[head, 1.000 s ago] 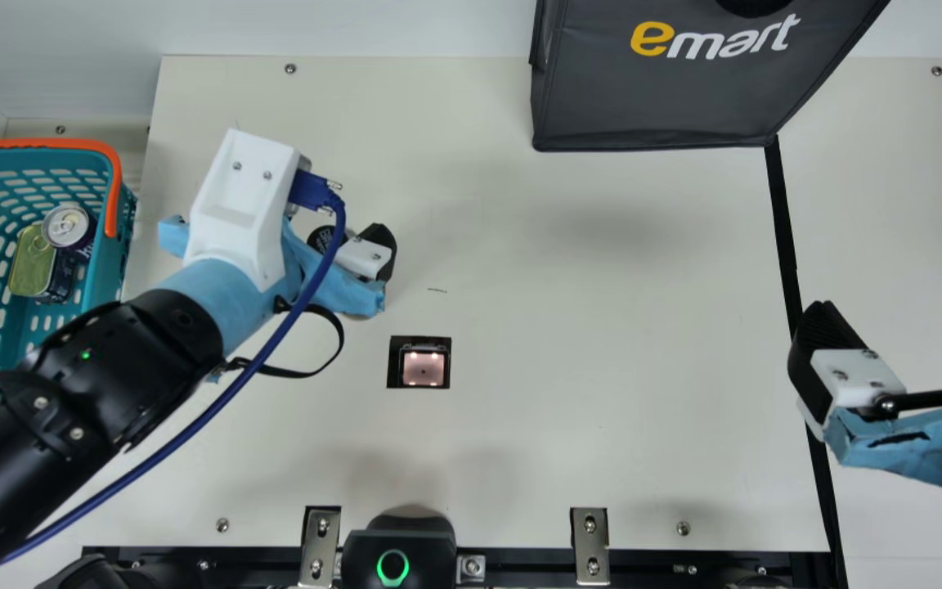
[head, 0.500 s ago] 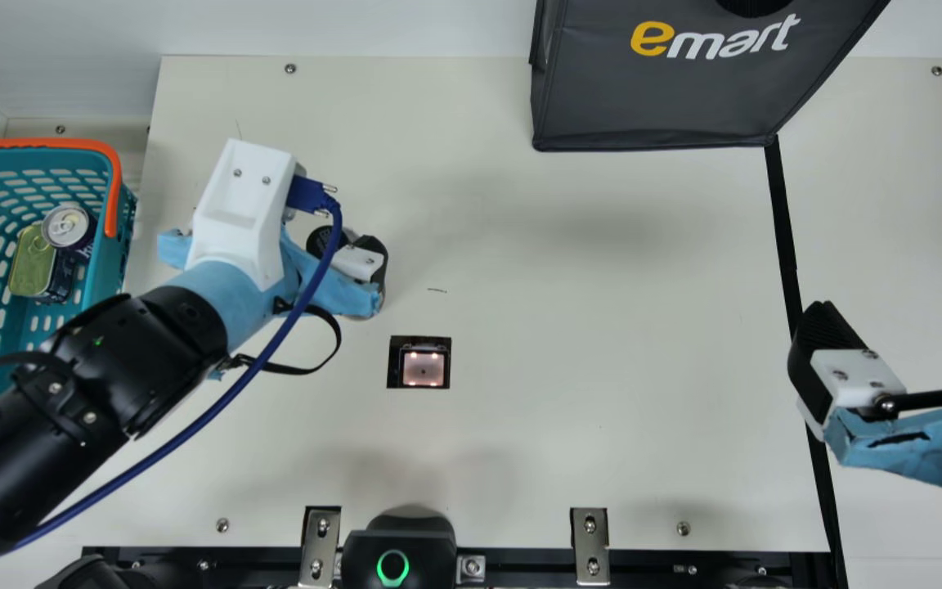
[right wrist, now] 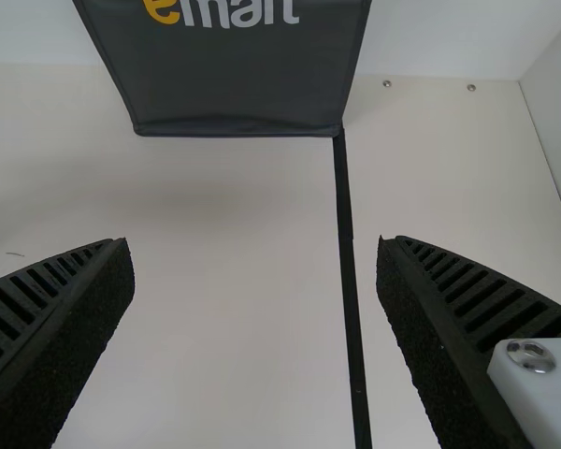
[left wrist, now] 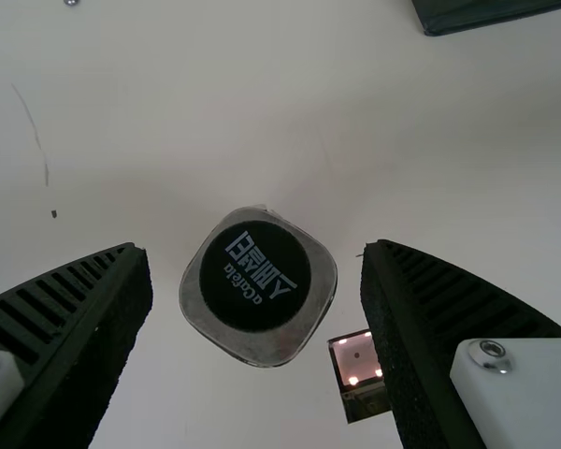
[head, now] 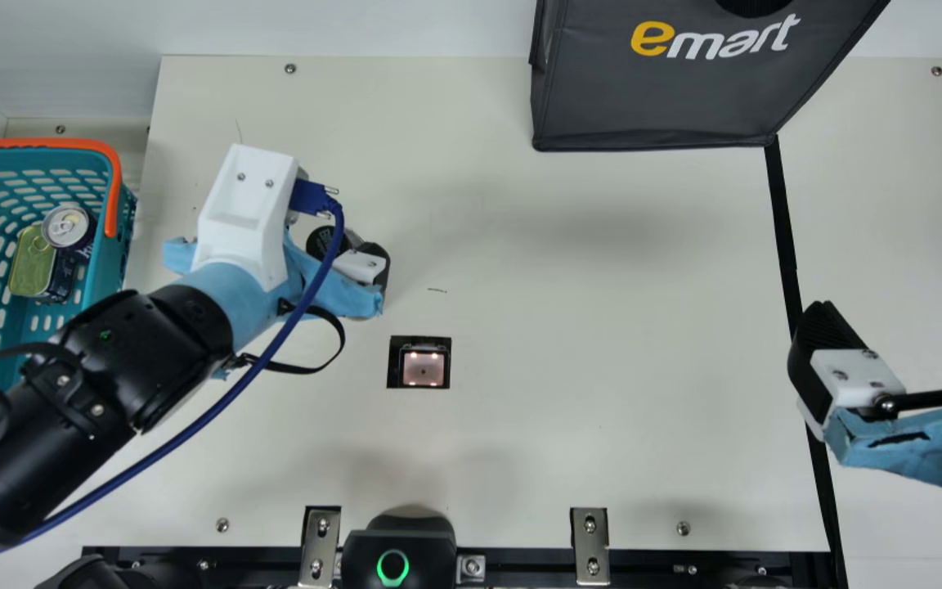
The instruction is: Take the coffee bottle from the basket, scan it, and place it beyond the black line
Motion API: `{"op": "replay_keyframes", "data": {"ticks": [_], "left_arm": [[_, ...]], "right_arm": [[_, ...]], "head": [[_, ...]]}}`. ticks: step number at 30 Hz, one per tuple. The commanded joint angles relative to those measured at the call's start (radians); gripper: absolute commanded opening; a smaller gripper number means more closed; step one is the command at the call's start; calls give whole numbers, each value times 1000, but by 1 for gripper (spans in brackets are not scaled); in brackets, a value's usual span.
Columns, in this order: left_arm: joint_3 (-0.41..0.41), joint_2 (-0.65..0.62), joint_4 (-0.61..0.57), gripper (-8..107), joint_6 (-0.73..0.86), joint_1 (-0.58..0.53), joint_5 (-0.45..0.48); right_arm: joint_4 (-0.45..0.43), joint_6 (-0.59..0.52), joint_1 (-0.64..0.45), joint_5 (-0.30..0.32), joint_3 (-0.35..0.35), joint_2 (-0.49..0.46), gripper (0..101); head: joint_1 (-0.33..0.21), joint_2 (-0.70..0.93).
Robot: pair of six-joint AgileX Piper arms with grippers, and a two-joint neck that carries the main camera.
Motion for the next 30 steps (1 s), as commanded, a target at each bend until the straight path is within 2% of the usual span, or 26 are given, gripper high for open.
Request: {"op": "replay_keyframes", "data": {"ticks": [1, 9, 21, 30], "left_arm": [[2, 1, -2, 90, -2, 0, -2], [17, 2, -3, 90, -8, 2, -5], [14, 13, 0, 10, -11, 12, -23], [3, -14, -22, 10, 44, 4, -34]], "right_arm": [[0, 0, 0, 0, 0, 0, 91], [0, 0, 0, 0, 0, 0, 91], [0, 0, 0, 0, 0, 0, 91], [0, 0, 0, 0, 0, 0, 91]], "head": [[-27, 0], [-27, 0], [-27, 0], [-27, 0]]}}
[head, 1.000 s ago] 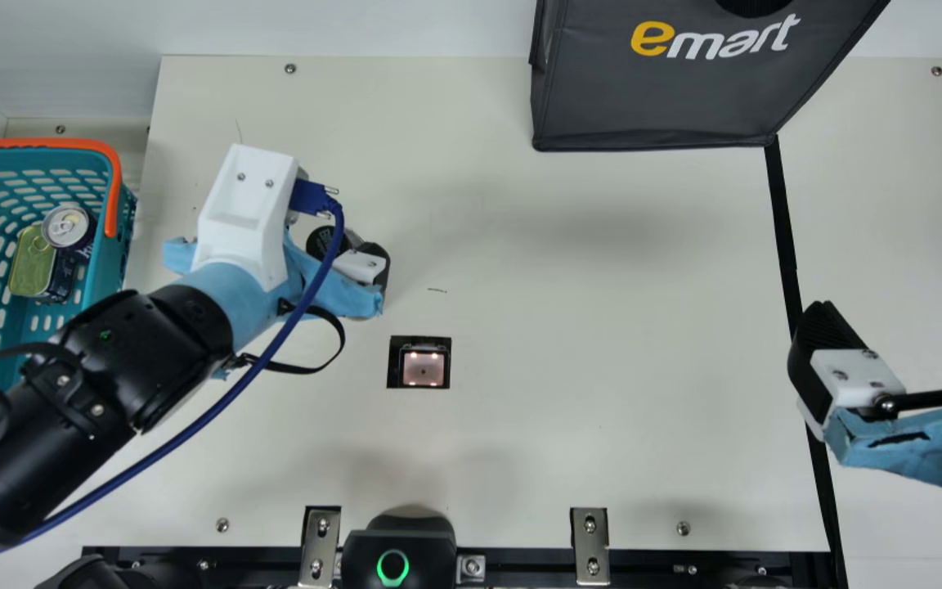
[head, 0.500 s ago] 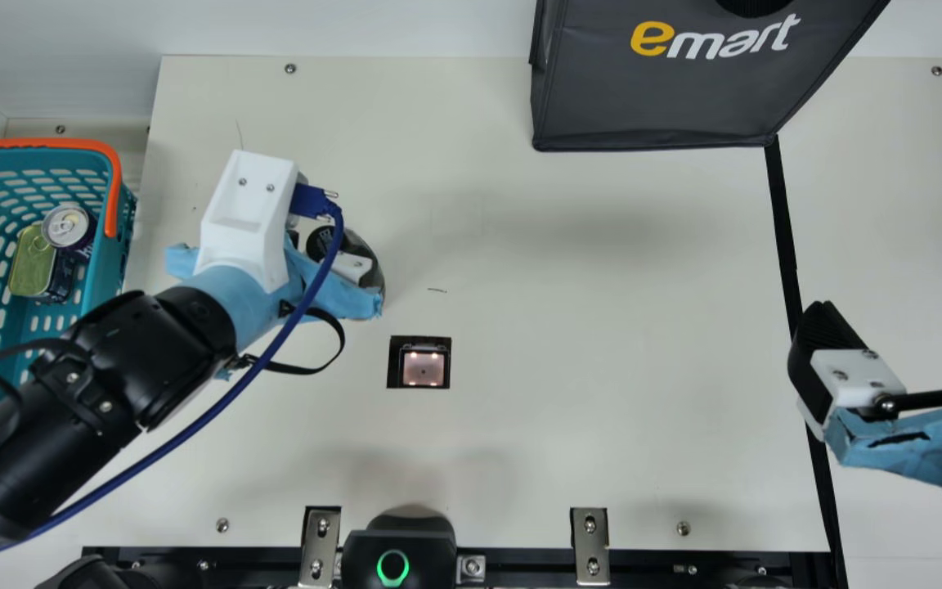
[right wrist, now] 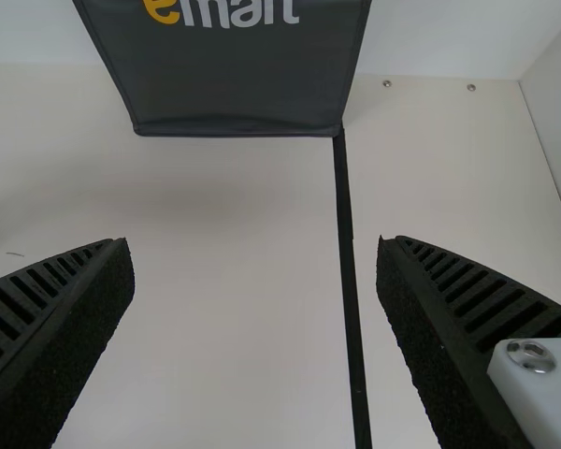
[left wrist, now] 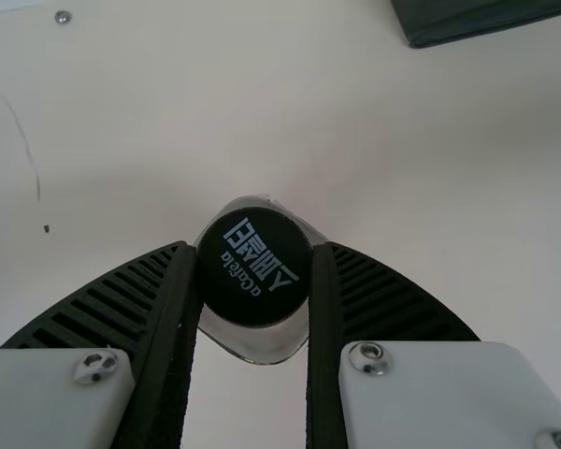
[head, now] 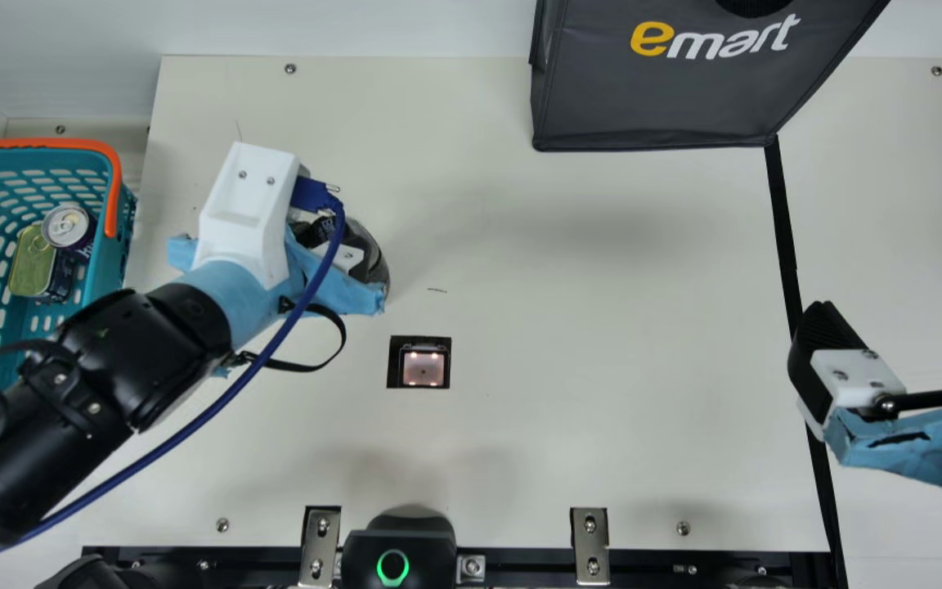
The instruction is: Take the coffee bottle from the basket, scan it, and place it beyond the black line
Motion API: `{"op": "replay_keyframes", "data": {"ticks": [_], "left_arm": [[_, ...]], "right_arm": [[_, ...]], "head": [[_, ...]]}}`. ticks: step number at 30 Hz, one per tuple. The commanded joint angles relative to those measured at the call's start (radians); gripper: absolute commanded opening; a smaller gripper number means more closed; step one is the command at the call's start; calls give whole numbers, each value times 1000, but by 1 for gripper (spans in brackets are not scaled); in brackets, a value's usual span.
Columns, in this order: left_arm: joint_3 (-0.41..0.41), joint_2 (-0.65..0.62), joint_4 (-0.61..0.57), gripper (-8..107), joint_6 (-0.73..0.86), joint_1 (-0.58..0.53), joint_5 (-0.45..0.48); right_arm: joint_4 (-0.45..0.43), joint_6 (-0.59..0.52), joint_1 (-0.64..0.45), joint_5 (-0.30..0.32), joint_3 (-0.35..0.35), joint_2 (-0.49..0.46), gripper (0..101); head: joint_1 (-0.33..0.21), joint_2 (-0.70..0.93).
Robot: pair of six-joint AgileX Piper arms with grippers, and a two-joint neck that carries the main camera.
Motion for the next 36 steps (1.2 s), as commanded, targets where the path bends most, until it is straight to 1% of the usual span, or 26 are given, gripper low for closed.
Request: {"op": "replay_keyframes", "data": {"ticks": [1, 8, 16, 28, 36], "left_arm": [[-2, -9, -7, 10, 22, -4, -2], [5, -52, -59, 10, 115, -25, -8], [23, -100, -160, 10, 270, -61, -21], [22, -146, -352, 10, 591, -86, -18], [39, -196, -494, 10, 828, -70, 33]], "right_arm": [[0, 0, 0, 0, 0, 0, 91], [0, 0, 0, 0, 0, 0, 91], [0, 0, 0, 0, 0, 0, 91], [0, 0, 0, 0, 0, 0, 91], [0, 0, 0, 0, 0, 0, 91]], "head": [[-26, 0], [-26, 0], [-26, 0], [-26, 0], [-26, 0]]}}
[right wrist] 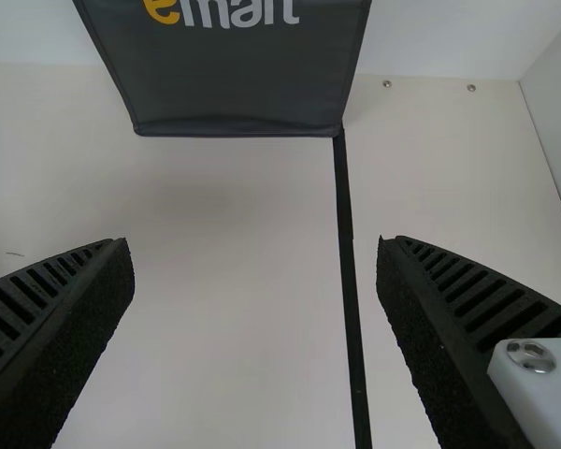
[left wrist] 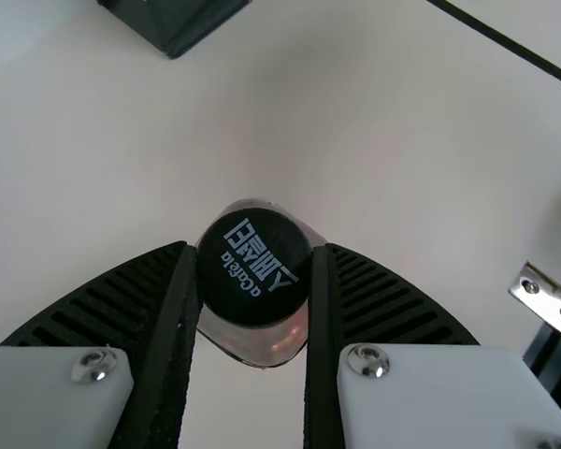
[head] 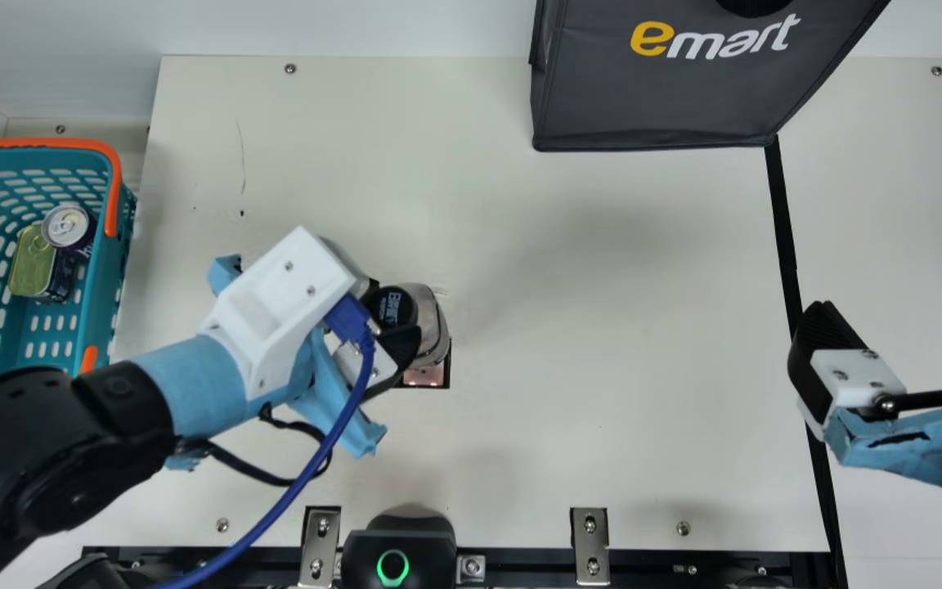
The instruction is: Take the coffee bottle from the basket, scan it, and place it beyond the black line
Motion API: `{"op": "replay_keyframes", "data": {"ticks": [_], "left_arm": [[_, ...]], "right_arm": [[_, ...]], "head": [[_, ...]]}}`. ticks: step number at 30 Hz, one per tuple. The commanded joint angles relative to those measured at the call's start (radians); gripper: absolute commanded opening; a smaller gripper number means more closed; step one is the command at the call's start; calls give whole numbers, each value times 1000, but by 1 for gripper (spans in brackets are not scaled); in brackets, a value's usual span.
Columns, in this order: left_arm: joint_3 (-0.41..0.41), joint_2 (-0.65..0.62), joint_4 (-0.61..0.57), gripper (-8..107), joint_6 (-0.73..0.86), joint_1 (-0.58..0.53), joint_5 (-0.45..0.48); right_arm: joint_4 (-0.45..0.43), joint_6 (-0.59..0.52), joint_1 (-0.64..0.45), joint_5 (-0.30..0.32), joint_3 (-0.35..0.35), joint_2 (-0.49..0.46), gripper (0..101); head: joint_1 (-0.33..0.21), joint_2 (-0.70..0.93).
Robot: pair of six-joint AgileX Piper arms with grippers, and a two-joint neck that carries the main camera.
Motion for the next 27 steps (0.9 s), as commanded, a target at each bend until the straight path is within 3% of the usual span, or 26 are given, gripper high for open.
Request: {"op": "replay_keyframes", "data": {"ticks": [1, 13, 27], "left_arm": [[8, -16, -47, 10, 100, 6, 16], [84, -99, -162, 10, 267, 44, 87], [141, -87, -166, 10, 235, -3, 23]], "right_arm": [[0, 0, 0, 0, 0, 0, 91], [0, 0, 0, 0, 0, 0, 91], [0, 0, 0, 0, 0, 0, 91]], "head": [[-27, 2], [-27, 2], [-27, 2]]}}
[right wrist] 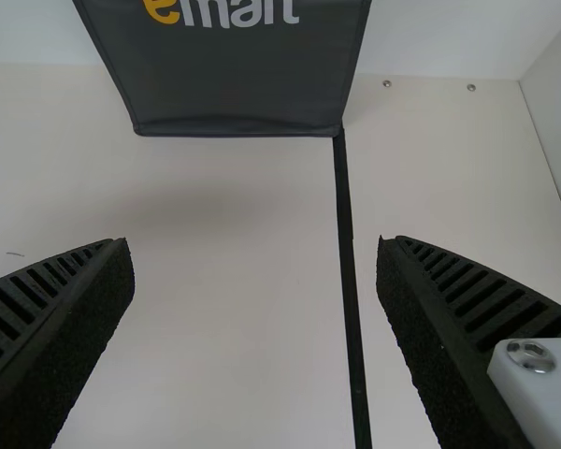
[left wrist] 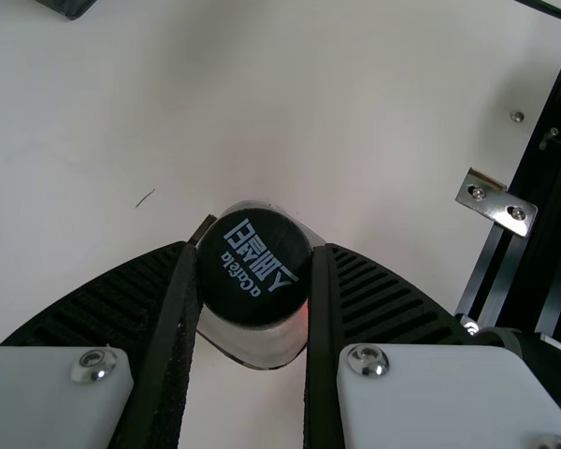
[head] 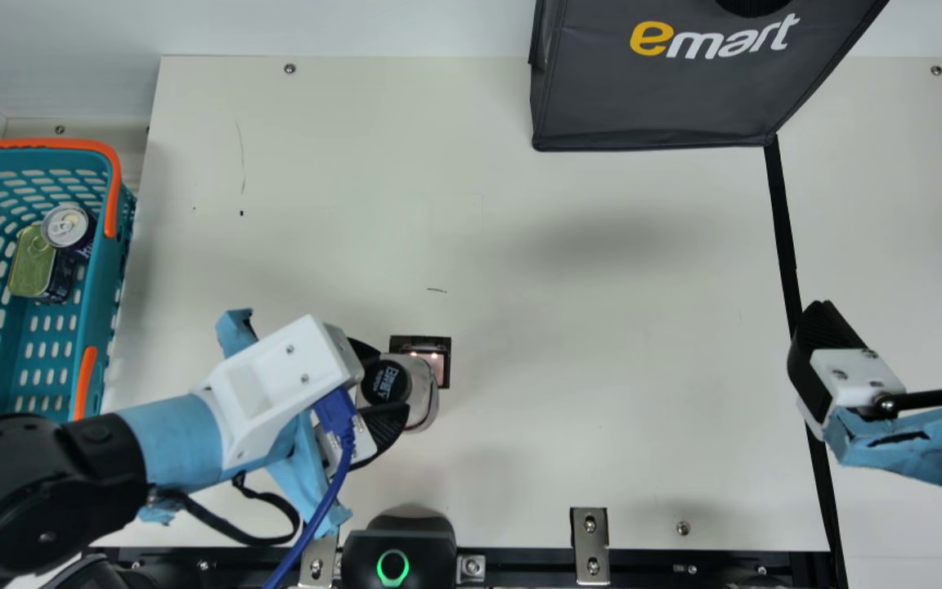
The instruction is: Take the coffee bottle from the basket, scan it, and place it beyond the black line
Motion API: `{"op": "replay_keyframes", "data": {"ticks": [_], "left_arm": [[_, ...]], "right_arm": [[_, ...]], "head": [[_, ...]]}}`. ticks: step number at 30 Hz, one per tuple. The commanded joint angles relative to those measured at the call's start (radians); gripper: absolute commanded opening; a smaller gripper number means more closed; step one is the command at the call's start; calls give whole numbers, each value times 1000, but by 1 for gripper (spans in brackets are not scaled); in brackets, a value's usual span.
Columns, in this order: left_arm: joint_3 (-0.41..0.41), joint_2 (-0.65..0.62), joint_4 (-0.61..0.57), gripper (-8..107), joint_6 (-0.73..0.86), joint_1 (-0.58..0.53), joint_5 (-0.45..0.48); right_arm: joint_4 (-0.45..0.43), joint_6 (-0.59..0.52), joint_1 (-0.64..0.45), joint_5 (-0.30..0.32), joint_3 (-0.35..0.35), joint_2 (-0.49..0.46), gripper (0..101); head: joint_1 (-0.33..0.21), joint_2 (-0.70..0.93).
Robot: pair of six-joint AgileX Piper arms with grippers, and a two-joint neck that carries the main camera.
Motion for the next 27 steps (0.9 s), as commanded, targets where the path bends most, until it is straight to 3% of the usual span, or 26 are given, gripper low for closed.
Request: {"op": "replay_keyframes", "data": {"ticks": [1, 16, 27], "left_arm": [[5, 5, 5, 10, -8, -8, -13], [25, 68, 20, 10, -23, -16, -106], [28, 45, -10, 10, 17, -6, -92]], "right_arm": [[0, 0, 0, 0, 0, 0, 91], [0, 0, 0, 0, 0, 0, 91], [0, 0, 0, 0, 0, 0, 91]], "head": [[-26, 2], [-26, 2], [-26, 2]]}}
